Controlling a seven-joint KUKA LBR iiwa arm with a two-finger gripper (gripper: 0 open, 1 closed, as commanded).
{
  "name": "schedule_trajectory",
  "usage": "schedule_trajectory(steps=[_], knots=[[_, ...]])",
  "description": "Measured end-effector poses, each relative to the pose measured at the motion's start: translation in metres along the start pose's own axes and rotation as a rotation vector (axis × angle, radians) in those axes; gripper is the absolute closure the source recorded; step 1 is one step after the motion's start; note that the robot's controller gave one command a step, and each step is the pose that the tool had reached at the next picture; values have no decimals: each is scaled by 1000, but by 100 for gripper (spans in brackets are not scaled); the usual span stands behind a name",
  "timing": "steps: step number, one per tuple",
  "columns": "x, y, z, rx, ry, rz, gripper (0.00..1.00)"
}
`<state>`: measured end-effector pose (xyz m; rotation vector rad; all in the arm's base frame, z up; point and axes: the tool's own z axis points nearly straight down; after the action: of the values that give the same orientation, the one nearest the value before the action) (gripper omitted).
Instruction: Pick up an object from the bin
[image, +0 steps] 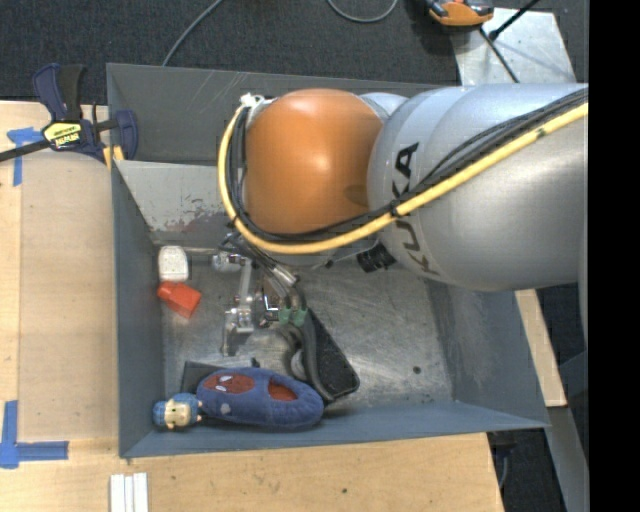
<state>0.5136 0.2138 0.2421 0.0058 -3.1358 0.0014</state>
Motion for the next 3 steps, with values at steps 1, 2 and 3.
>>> schedule_trajectory(steps=[1, 2, 3], knots=[[17, -29, 150, -9, -41, -339, 0], [24, -30, 138, -6, -29, -356, 0], [26, -32, 139, -3, -23, -224, 0]])
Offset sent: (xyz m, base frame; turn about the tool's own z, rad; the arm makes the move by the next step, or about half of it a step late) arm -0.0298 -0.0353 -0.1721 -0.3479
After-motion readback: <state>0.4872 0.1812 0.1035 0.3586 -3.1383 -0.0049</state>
